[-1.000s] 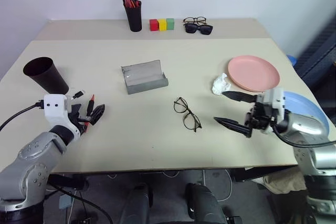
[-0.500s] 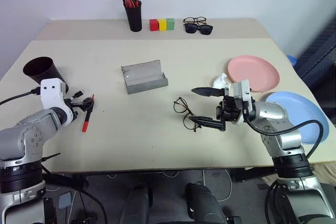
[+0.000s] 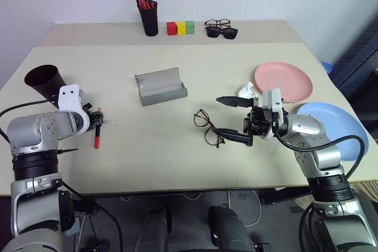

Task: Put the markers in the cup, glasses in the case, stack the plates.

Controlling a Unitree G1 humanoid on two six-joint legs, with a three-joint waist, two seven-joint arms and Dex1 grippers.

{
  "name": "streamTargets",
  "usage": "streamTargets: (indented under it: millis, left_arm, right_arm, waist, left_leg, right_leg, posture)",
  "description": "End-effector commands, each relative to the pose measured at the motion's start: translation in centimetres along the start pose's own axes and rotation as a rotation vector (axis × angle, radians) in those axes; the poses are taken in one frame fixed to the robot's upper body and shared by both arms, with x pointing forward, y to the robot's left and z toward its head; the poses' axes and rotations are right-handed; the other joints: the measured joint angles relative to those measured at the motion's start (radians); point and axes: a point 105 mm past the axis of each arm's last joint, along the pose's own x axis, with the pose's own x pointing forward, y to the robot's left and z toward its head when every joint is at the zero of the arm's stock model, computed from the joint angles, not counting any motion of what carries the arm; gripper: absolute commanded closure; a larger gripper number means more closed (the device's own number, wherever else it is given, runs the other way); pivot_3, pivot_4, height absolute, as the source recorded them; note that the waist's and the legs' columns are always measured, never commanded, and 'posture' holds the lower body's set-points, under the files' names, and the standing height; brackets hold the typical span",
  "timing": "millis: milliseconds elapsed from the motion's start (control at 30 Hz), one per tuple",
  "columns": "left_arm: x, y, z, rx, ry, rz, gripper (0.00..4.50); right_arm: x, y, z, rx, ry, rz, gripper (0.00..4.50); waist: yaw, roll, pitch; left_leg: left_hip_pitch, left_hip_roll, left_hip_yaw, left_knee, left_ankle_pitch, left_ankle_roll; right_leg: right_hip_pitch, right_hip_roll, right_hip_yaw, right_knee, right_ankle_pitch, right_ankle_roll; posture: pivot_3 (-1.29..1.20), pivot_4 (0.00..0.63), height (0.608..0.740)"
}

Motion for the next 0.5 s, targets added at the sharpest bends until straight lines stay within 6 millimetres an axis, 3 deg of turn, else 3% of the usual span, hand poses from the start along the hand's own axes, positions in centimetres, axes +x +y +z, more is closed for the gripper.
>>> streamTargets:
  millis: [33, 133, 200, 267, 333, 367, 400, 500]
  left_arm:
    - [0.2, -0.1, -0.4, -0.005, 0.021, -0.005, 4.49]
    - [-0.5, -1.3, 0.3, 0.063, -0.055, -0.060, 4.49]
    - [-2.0, -3.0, 1.9, 0.245, -0.229, -0.082, 4.49]
    - [-4.8, -6.3, 3.7, 0.354, -0.484, -0.214, 4.49]
    - [-9.1, -7.2, 6.7, 0.435, -0.895, -0.143, 4.49]
    - [-10.3, -7.8, 7.1, 0.507, -0.979, -0.146, 4.49]
    - [-10.8, -7.9, 7.4, 0.561, -1.025, -0.128, 4.49]
    - [-10.7, -4.4, 10.4, 0.473, -1.116, 0.166, 4.49]
  right_arm:
    - [-0.2, 0.0, 1.4, -0.057, -0.019, -0.008, 0.00]
    - [-0.2, 0.0, 1.2, -0.054, -0.018, -0.011, 0.00]
    - [-0.2, -0.1, 1.1, -0.053, -0.019, -0.015, 0.00]
    - [-0.1, -0.3, 1.0, -0.054, -0.021, -0.019, 0.00]
    - [0.1, -0.4, 1.0, -0.056, -0.023, -0.019, 0.00]
    - [0.2, -0.5, 0.9, -0.057, -0.026, -0.017, 0.00]
    - [0.4, -0.6, 0.8, -0.059, -0.029, -0.013, 0.00]
    - [1.1, -0.9, 0.6, -0.061, -0.041, 0.001, 0.00]
  waist:
    - [0.002, 0.000, 0.000]
    - [0.001, 0.000, 0.000]
    - [0.000, 0.000, 0.000]
    - [0.001, 0.000, 0.000]
    - [0.003, 0.000, 0.000]
    - [0.005, 0.000, 0.000]
    - [0.005, -0.001, 0.000]
    - [0.004, 0.000, 0.000]
  left_leg:
    - [0.000, 0.000, 0.000, 0.000, 0.000, 0.000]
    - [0.000, 0.000, 0.000, 0.000, 0.000, 0.000]
    - [0.000, 0.000, 0.000, 0.000, 0.000, 0.000]
    - [0.000, 0.000, 0.000, -0.001, 0.000, -0.002]
    - [-0.001, 0.000, 0.001, -0.001, 0.000, -0.003]
    - [-0.002, 0.000, 0.001, -0.001, 0.000, -0.003]
    - [-0.002, 0.000, 0.002, -0.001, 0.000, -0.003]
    - [-0.002, 0.000, 0.002, -0.001, 0.000, -0.003]
  right_leg:
    - [0.000, 0.000, 0.000, 0.000, 0.000, 0.000]
    - [0.000, 0.000, 0.000, 0.000, -0.001, 0.000]
    - [0.000, 0.000, 0.000, -0.001, -0.001, -0.001]
    - [0.000, 0.000, 0.001, -0.001, -0.001, -0.001]
    - [-0.001, -0.001, 0.001, -0.002, -0.001, -0.002]
    - [-0.002, -0.001, 0.001, -0.002, 0.000, -0.002]
    - [-0.002, -0.002, 0.001, -0.002, 0.000, -0.003]
    - [-0.003, -0.001, 0.002, -0.002, 0.000, -0.004]
  posture:
    - [0.00, 0.150, 0.740]
    - [0.00, 0.150, 0.740]
    - [0.00, 0.150, 0.740]
    - [0.00, 0.150, 0.740]
    - [0.00, 0.150, 0.740]
    - [0.00, 0.150, 0.740]
    - [0.00, 0.150, 0.740]
    - [0.00, 0.150, 0.740]
